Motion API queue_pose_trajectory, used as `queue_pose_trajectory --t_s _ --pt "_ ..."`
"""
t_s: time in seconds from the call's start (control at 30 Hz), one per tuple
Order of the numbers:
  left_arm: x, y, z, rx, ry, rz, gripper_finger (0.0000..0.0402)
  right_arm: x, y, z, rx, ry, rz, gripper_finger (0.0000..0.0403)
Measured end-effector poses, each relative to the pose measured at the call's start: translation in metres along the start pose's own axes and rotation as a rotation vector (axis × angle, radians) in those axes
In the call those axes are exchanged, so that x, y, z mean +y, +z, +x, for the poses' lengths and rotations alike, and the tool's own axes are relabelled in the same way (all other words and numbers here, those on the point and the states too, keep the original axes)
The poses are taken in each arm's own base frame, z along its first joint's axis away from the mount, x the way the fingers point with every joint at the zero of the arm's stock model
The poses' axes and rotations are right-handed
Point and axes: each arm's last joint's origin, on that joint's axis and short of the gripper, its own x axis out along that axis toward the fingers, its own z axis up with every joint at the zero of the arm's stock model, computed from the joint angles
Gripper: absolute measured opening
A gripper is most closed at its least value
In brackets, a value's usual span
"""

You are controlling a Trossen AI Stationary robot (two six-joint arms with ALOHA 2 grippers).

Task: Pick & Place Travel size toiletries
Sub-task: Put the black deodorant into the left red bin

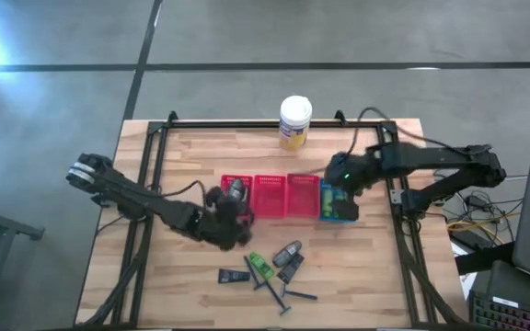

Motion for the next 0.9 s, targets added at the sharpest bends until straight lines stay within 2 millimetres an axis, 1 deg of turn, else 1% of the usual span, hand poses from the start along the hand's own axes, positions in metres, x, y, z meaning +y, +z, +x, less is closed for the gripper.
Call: queue_pose_trajectory --t_s 0.07,0.13,0.2,0.27,0.47,0.6,0.7,0.8,0.9 --pt "-0.01 -0.003 -0.007 0.023 -0.082 0.112 0.0254 0.005 0.002 0.019 0.031 0.004 -0.101 0.0348" --pt "-0.016 -0.009 -0.012 0.042 -0.118 0.137 0.0254 0.011 0.004 0.04 0.085 0.027 -0.177 0.0349" --pt "-0.019 -0.016 -0.018 0.059 -0.13 0.106 0.0254 0.019 0.008 0.06 0.123 0.052 -0.238 0.0345" --pt "-0.022 -0.021 -0.026 0.078 -0.14 0.037 0.0254 0.028 0.011 0.08 0.155 0.065 -0.308 0.0338" --pt "-0.03 -0.044 -0.049 0.151 -0.164 -0.105 0.0254 0.057 0.018 0.129 0.154 0.116 -0.475 0.031" --pt "-0.034 -0.056 -0.063 0.185 -0.18 -0.163 0.0254 0.069 0.022 0.154 0.137 0.134 -0.523 0.0296" --pt "-0.035 -0.06 -0.069 0.199 -0.188 -0.196 0.0254 0.076 0.025 0.172 0.112 0.14 -0.547 0.0291" --pt "-0.036 -0.062 -0.071 0.202 -0.194 -0.207 0.0254 0.085 0.03 0.178 0.107 0.149 -0.574 0.0293" --pt "-0.036 -0.062 -0.071 0.202 -0.194 -0.206 0.0254 0.093 0.03 0.183 0.129 0.159 -0.604 0.0301"
